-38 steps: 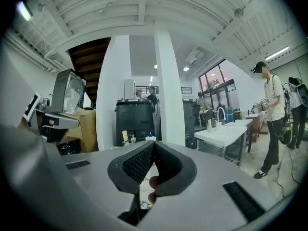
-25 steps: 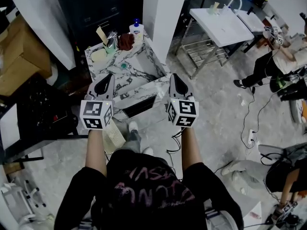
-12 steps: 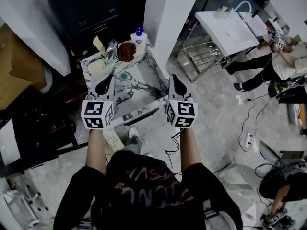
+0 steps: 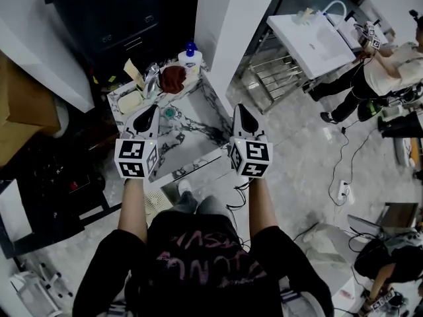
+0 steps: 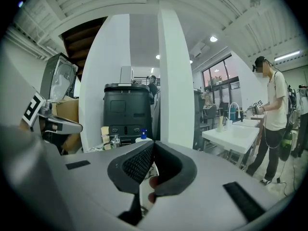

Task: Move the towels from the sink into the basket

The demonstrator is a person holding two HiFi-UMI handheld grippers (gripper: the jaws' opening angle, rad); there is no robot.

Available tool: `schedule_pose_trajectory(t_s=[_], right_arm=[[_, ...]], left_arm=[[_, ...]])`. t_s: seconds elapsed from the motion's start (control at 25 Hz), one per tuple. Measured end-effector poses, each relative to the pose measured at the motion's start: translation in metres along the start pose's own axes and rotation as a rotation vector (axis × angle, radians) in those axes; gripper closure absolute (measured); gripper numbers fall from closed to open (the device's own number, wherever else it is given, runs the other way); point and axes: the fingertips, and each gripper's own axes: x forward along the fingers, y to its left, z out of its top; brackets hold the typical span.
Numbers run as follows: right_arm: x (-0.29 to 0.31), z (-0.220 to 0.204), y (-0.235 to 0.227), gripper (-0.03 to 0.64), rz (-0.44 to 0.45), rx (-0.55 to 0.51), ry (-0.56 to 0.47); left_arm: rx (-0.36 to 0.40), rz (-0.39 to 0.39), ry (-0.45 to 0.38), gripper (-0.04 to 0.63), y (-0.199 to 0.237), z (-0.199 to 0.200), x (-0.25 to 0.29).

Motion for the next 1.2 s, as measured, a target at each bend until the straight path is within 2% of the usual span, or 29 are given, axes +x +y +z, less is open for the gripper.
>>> schedule_pose_trajectory(t_s=[0.72, 1.08, 1.16, 1.2], right_arm=[[0.048, 0.009, -0.030, 0.601, 0.045, 0.001, -0.006], [0.068, -0.006, -0.053, 0.601, 0.046, 0.012, 0.028], [0.072, -0.009, -0.058, 0.601, 0.045, 0.019, 0.035], [0.074, -0.010, -0.060, 0.601, 0.044, 0.021, 0.039]], left_arm=[[0.001, 0.035, 0.022, 0.578, -0.005, 0.007, 0.051], [-0.017, 0.059, 0.104, 0.578, -0.004, -0.019, 0.096], [-0.027, 0.059, 0.120, 0.552, -0.004, -0.024, 0.107], [-0.030, 0.058, 0.129, 0.508, -0.004, -0.027, 0.113]])
